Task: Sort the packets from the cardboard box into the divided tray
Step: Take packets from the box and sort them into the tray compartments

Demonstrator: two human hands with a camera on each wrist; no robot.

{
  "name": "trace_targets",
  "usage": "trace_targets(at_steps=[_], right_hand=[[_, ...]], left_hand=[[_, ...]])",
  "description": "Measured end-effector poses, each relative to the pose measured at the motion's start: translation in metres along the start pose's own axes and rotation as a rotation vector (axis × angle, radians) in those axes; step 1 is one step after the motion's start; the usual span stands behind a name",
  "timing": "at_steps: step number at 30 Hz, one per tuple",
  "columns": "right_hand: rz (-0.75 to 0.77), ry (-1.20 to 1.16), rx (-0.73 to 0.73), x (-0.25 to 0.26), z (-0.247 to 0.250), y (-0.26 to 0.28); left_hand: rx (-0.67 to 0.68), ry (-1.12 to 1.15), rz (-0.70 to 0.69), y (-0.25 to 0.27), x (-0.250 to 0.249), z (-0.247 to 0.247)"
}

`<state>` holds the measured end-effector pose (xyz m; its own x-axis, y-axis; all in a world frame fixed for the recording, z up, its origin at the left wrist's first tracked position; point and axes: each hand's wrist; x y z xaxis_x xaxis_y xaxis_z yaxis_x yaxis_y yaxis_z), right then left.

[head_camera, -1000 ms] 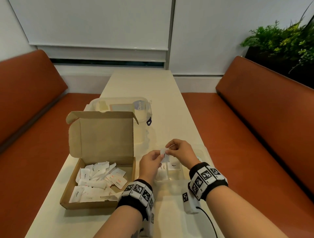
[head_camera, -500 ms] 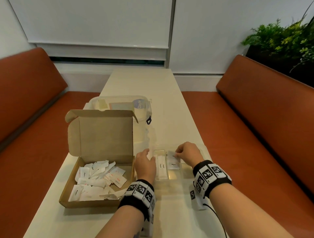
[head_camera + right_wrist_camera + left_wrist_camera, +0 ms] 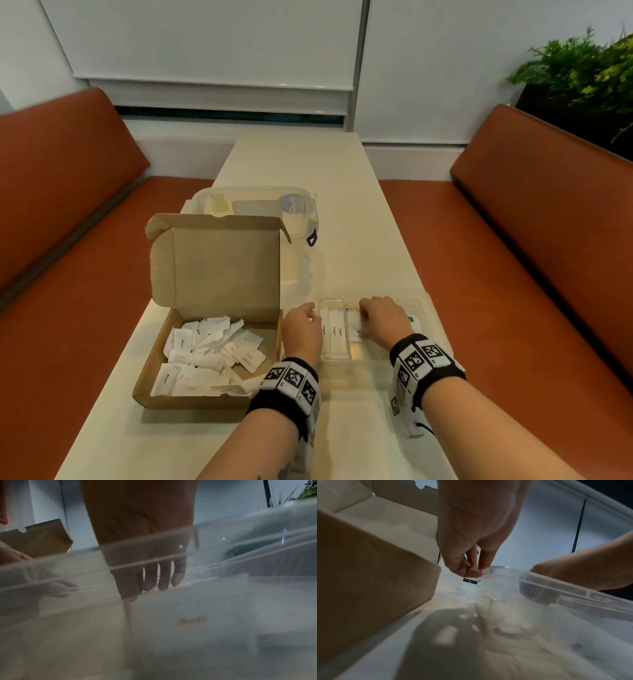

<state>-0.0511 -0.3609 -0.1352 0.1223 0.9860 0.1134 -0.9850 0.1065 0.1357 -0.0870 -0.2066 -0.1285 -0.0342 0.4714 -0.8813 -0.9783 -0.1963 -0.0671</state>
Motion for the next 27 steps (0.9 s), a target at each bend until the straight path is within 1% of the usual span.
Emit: trace_targets(at_steps=[3,6,8,10,13,16,17,18,21,23,26,27], right_hand=[[-0.004,0.007,-0.044,0.000,-0.004,0.001],[-0.011,-0.040,-0.048,0.002,-0.002,0.002],[-0.023,-0.146,-0.072,0.008,0.008,0.005],[-0.021,-0.280,-0.156,0.020,0.021,0.009],[0.012,-0.454,-0.269,0.051,0.042,0.019],[0.058,-0.603,-0.284,0.091,0.054,0.033],[0.083,-0.640,-0.257,0.105,0.054,0.039],[0.108,-0.661,-0.208,0.119,0.051,0.045],[0.171,-0.598,-0.011,0.155,0.028,0.062],[0.200,-0.516,0.035,0.171,0.005,0.070],[0.235,-0.430,0.035,0.180,-0.025,0.078],[0.240,-0.413,0.027,0.180,-0.032,0.080]], left_hand=[[0.009,0.003,0.004,0.001,-0.001,0.001],[0.026,0.031,0.023,0.000,-0.003,0.004],[0.032,0.065,0.039,-0.001,-0.003,0.008],[0.019,0.094,0.034,-0.003,-0.004,0.014],[-0.008,0.127,-0.034,-0.009,-0.007,0.033],[-0.020,0.147,-0.022,-0.020,-0.006,0.068],[-0.011,0.116,-0.007,-0.024,-0.004,0.082],[0.000,0.037,0.003,-0.029,0.001,0.097],[0.058,-0.402,-0.009,-0.038,0.024,0.140],[0.175,-0.592,-0.036,-0.037,0.042,0.158],[0.388,-0.781,-0.065,-0.033,0.068,0.163],[0.435,-0.839,-0.088,-0.033,0.076,0.162]])
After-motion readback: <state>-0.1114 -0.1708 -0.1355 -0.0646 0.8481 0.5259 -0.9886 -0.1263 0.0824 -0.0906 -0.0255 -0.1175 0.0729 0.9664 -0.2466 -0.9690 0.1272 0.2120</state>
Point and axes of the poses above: each hand's wrist, its own y-axis away from the middle knuckle, its own z-axis out of the back of the hand, x = y × z, and after that the axes turned 14 degrees about -z, right-handed
